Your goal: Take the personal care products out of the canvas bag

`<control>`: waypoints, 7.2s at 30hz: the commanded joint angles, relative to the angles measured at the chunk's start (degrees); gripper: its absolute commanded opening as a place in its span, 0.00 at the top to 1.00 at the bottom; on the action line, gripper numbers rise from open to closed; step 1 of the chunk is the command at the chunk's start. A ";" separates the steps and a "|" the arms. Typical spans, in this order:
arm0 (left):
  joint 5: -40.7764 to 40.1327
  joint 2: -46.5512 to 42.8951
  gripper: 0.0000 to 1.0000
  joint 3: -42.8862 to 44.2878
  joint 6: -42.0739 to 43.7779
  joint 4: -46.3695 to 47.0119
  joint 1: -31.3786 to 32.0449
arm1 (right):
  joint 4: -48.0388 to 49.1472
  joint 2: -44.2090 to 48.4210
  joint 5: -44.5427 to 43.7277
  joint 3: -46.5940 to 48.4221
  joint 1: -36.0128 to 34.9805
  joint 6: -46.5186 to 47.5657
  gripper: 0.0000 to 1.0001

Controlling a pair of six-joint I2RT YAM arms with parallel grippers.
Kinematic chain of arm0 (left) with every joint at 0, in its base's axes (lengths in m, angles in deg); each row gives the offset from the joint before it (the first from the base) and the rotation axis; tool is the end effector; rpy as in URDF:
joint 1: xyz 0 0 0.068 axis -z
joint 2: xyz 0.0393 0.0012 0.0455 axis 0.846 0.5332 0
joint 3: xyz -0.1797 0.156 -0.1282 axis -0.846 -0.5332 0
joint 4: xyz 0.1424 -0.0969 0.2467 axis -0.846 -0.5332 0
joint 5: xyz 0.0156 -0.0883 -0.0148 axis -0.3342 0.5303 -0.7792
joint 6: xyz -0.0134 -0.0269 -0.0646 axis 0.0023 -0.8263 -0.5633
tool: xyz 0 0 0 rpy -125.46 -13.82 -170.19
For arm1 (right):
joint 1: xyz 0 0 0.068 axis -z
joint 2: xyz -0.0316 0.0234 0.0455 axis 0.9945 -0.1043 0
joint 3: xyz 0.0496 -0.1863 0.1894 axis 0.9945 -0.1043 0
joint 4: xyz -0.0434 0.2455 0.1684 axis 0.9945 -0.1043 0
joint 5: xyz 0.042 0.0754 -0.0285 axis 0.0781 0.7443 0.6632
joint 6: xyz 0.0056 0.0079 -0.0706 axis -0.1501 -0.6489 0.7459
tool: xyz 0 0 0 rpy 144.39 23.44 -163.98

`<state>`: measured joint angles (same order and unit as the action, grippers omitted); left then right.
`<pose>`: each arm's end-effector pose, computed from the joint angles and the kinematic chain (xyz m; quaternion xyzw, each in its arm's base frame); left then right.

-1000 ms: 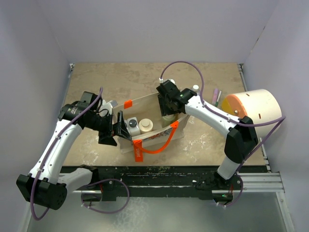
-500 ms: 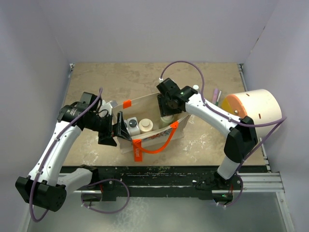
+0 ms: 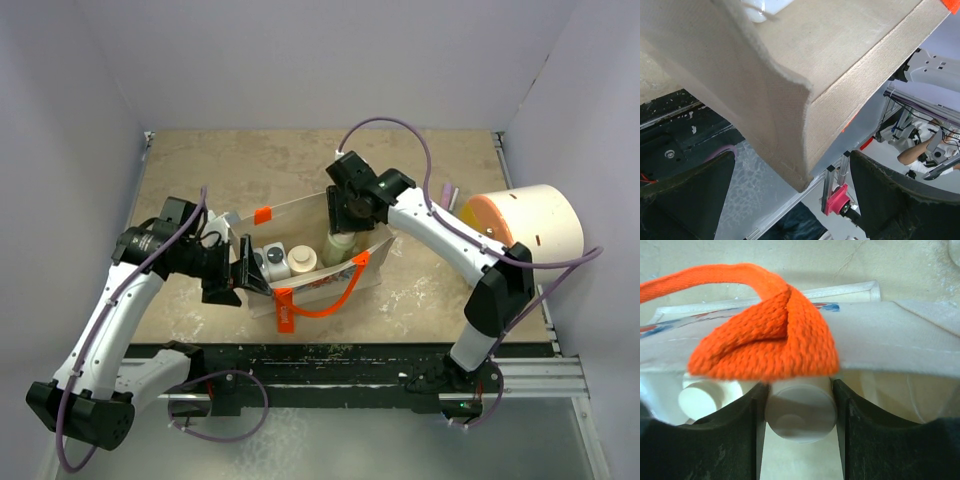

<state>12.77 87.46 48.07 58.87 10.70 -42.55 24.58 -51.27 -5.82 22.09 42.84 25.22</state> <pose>0.1892 -0.0896 0.3153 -0.0426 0.9265 -0.3707 0.0495 0.3273 0.2721 0.2975 -0.0353 0.9443 0.1220 0.3037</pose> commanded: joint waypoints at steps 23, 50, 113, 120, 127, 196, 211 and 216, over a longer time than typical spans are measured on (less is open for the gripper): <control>2.21 -2.53 0.01 -1.38 -0.78 3.89 0.42 | -8.69 7.88 9.84 16.52 3.64 -10.32 1.00; 0.86 -0.11 0.01 -1.21 1.31 3.73 0.45 | -13.26 15.62 20.38 31.68 18.83 -17.39 1.00; -17.88 0.32 0.01 11.99 -1.00 -2.93 0.50 | 18.63 6.22 -1.74 -12.23 26.58 13.77 0.43; -16.23 -0.70 0.01 11.42 -0.22 -3.83 0.50 | 15.59 8.13 -2.07 -9.92 26.58 13.76 0.18; -14.79 -3.03 0.01 10.31 -0.10 -4.52 0.45 | 11.37 15.58 -0.17 -9.47 26.58 13.03 0.14; -3.55 -11.16 0.08 -13.38 -17.93 7.34 0.56 | 29.20 10.98 12.76 -19.89 -9.89 33.11 0.01; -1.30 -8.40 0.06 -11.17 -12.85 7.17 0.53 | 32.77 2.22 19.24 -19.41 -10.87 42.20 0.00; -1.80 -8.00 0.05 -10.54 -12.36 7.09 0.53 | 33.31 -0.68 16.98 -18.94 -10.97 43.20 0.00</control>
<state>9.56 79.46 34.98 44.54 18.31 -42.27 56.14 -50.70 11.75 1.63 32.24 66.27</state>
